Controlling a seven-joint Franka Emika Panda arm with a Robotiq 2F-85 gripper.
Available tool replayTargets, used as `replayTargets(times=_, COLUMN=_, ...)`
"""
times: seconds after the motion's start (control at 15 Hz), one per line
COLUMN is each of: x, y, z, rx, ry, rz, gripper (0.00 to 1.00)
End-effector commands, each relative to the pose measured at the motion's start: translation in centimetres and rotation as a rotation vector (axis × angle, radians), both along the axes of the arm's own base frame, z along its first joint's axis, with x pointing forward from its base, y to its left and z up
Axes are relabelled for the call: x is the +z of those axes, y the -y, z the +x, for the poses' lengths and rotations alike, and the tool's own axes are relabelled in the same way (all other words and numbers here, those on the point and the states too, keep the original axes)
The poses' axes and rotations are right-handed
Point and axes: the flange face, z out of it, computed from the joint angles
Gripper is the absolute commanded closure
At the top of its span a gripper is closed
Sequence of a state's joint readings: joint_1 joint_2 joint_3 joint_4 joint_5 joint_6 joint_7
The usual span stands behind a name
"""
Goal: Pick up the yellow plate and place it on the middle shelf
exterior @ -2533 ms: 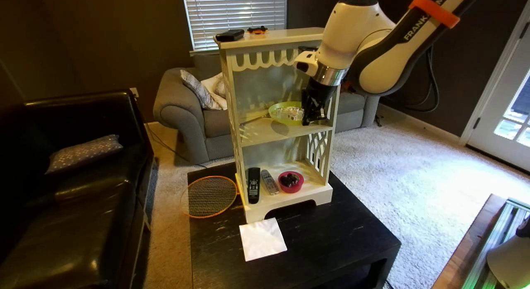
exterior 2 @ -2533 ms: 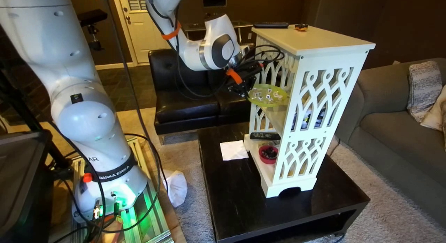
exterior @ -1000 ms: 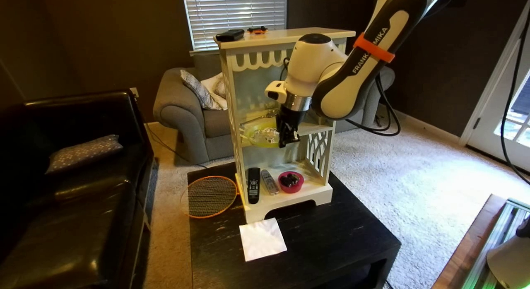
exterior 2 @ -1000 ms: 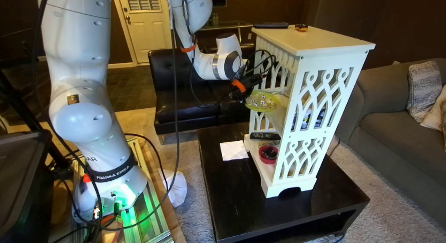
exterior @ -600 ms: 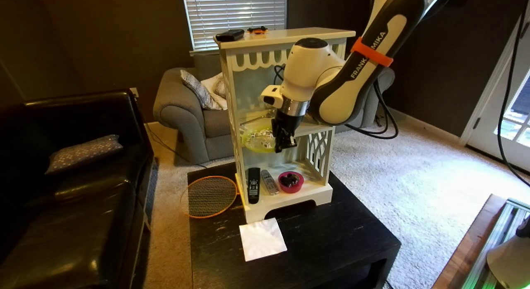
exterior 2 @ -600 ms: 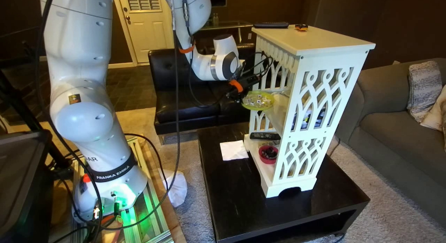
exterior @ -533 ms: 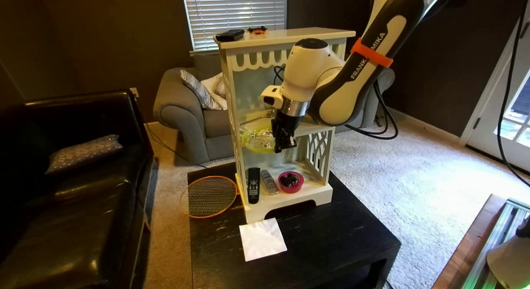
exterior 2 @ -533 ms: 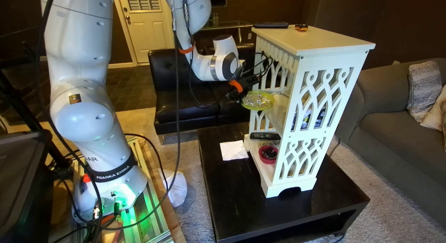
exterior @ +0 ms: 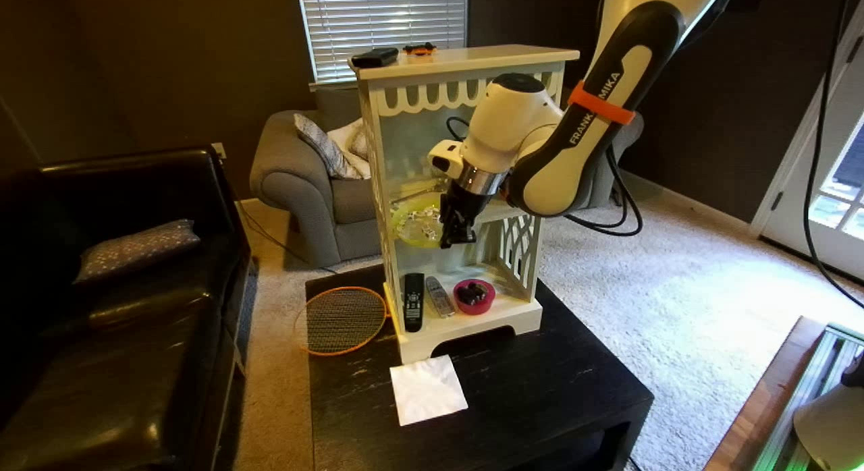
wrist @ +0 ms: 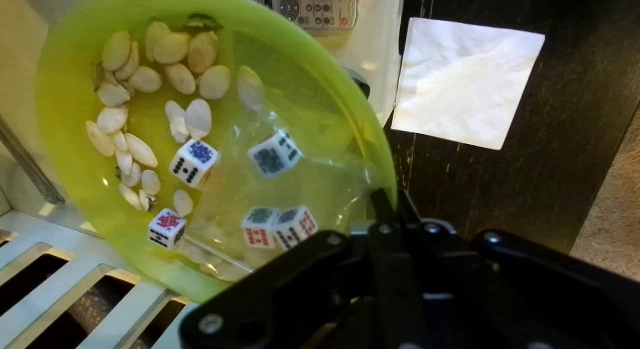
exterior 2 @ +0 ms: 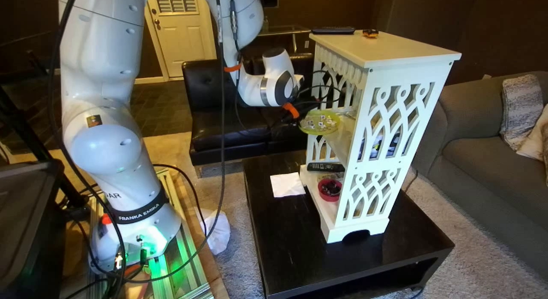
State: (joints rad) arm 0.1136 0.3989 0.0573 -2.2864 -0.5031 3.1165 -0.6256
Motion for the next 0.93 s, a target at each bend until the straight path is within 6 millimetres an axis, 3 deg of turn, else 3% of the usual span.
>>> replayTargets(times=0.0, x=-0.6, y=-0.1, z=1.1, rx=-0.034, ry=0.048, rz=0.05, gripper=0.99)
replayTargets(times=0.47, x=0.2, y=2.3, z=2.7, rx=-0.065, ry=0.066, rz=0.052, gripper=0.99)
replayTargets(times=0.87, x=0.4, y=5.6, z=3.6, rx=-0.111, ry=0.066, rz=0.063, gripper=0.99)
